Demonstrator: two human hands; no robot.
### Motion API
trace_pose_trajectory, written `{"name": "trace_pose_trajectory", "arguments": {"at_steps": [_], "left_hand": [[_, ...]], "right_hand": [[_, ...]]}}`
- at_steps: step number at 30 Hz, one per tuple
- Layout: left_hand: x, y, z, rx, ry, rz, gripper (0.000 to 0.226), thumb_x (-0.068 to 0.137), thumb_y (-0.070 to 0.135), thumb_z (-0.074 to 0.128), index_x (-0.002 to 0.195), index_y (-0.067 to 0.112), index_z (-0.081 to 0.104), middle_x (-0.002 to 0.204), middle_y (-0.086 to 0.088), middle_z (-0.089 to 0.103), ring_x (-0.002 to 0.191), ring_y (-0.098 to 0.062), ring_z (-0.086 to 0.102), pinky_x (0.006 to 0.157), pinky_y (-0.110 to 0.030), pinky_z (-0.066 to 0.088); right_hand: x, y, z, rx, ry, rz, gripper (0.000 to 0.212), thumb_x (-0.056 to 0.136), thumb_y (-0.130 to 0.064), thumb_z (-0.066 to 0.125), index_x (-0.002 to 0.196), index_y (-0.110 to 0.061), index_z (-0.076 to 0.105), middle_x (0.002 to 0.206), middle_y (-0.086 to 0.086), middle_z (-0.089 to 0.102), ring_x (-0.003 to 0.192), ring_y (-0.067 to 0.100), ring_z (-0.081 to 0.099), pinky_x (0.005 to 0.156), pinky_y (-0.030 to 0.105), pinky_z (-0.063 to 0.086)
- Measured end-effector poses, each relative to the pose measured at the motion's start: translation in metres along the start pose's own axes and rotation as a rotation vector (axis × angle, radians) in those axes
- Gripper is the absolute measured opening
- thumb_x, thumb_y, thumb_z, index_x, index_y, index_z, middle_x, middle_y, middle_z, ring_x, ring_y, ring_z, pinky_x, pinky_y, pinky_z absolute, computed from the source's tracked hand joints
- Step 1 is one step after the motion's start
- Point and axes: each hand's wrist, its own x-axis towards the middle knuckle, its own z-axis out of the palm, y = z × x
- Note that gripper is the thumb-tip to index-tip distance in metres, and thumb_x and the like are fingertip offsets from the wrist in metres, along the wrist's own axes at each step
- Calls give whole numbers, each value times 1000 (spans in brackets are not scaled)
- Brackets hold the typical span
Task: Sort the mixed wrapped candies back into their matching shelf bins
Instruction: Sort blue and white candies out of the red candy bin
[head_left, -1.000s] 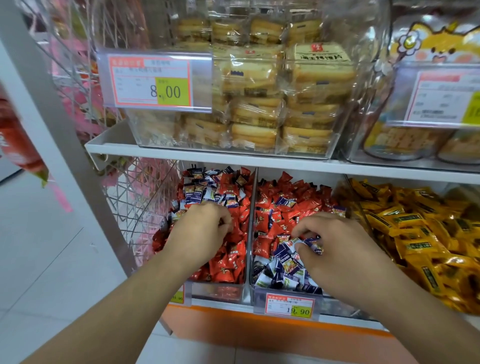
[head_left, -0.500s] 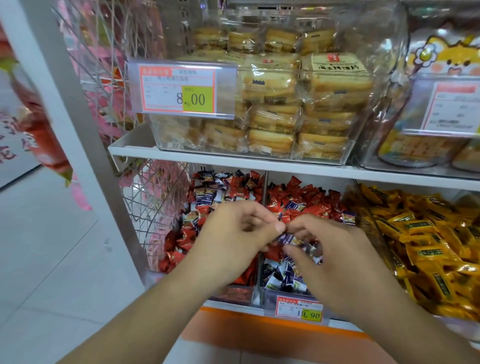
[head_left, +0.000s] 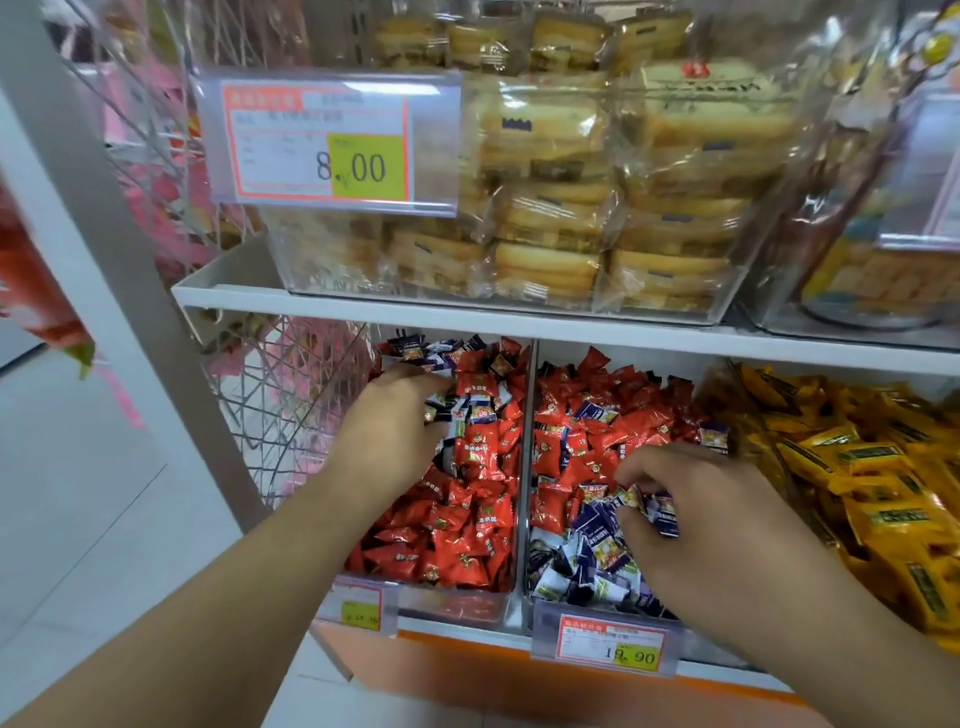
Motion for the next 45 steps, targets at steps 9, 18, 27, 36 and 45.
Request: {"name": "trace_pose_trajectory", "arguments": {"at_steps": [9, 18, 27, 36, 45], "left_hand": [[-14, 1, -14, -91, 94, -63, 26, 97, 20, 70, 122, 24, 76, 110, -4, 77, 76, -16, 73, 62, -12, 48], [-50, 38, -53, -520, 26, -81, 13, 89, 42, 77, 102, 44, 74, 81, 14, 74, 77, 0, 71, 79, -28, 59], [-69, 92, -35, -423, -77, 92, 24, 93, 44, 72, 116, 47, 69, 105, 32, 67, 95, 15, 60, 81, -5, 47], [-56, 78, -34, -319, -69, 133, 43, 98, 41, 67, 139, 41, 56, 138, 27, 55, 119, 14, 45, 100, -5, 30], [-6, -6, -15, -9, 43, -132, 63, 96, 22, 69, 154, 21, 44, 151, -8, 51, 131, -30, 54, 109, -41, 46]], "right_hand": [[-2, -2, -2, 18, -25, -22, 16, 99, -36, 61, 115, -35, 63, 108, -20, 57, 100, 3, 59, 91, 22, 51], [-8, -11, -5, 335, 17, -78, 41, 97, -36, 67, 135, -40, 53, 110, -24, 61, 103, -6, 58, 93, 19, 51], [-11, 6, -19, 306, 138, 26, 7, 97, -31, 69, 90, -35, 68, 84, -19, 67, 81, 1, 63, 76, 29, 57], [-5, 15, -25, 190, 68, 164, 13, 98, -29, 63, 108, -37, 64, 94, -12, 70, 75, 15, 72, 62, 29, 60], [2, 11, -10, 192, 28, 118, 14, 97, -27, 64, 107, -36, 65, 102, -18, 62, 66, -5, 61, 53, 9, 36]]}}
